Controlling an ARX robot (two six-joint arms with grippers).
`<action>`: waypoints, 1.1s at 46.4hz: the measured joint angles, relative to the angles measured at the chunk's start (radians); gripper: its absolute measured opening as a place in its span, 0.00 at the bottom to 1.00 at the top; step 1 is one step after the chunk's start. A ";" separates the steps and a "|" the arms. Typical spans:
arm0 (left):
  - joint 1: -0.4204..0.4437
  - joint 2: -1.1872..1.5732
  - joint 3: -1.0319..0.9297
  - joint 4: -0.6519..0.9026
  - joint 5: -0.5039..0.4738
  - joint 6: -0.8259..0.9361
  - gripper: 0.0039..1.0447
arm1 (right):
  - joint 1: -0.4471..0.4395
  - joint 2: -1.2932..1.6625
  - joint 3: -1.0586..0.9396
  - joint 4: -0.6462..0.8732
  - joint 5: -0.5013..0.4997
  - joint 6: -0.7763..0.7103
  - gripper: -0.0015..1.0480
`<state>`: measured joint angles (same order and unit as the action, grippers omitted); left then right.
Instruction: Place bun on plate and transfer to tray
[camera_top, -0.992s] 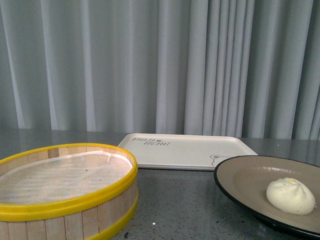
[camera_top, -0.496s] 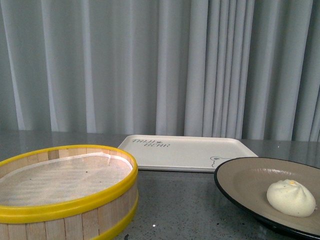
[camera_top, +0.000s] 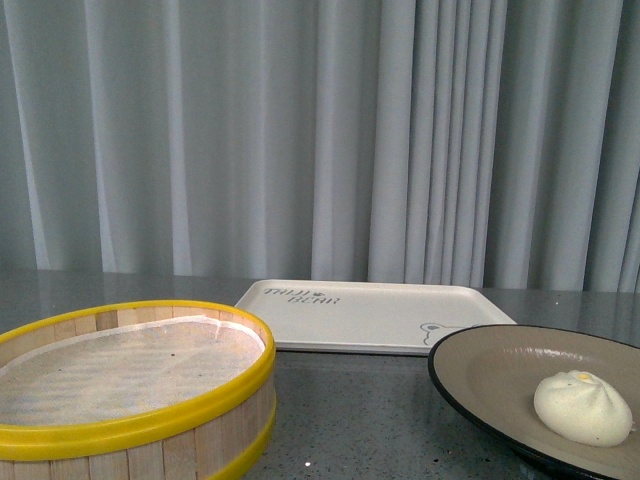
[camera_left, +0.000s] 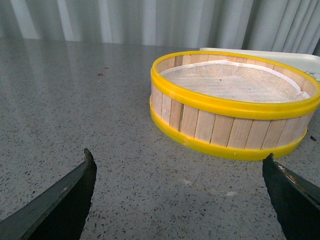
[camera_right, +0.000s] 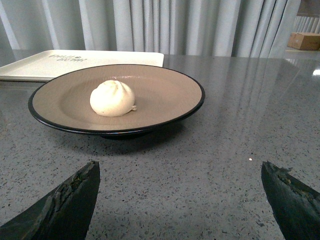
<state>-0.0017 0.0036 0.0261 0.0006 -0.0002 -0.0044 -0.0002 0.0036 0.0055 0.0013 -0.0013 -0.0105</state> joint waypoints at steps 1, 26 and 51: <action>0.000 0.000 0.000 0.000 0.000 0.000 0.94 | 0.000 0.001 0.000 -0.001 0.003 0.001 0.92; 0.000 0.000 0.000 0.000 0.000 0.000 0.94 | -0.111 0.455 0.422 -0.312 -0.172 -0.795 0.92; 0.000 0.000 0.000 0.000 0.000 0.000 0.94 | 0.108 0.955 0.445 0.116 -0.102 -1.304 0.92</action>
<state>-0.0021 0.0032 0.0261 0.0006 -0.0002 -0.0048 0.1074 0.9585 0.4503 0.1169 -0.1036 -1.3140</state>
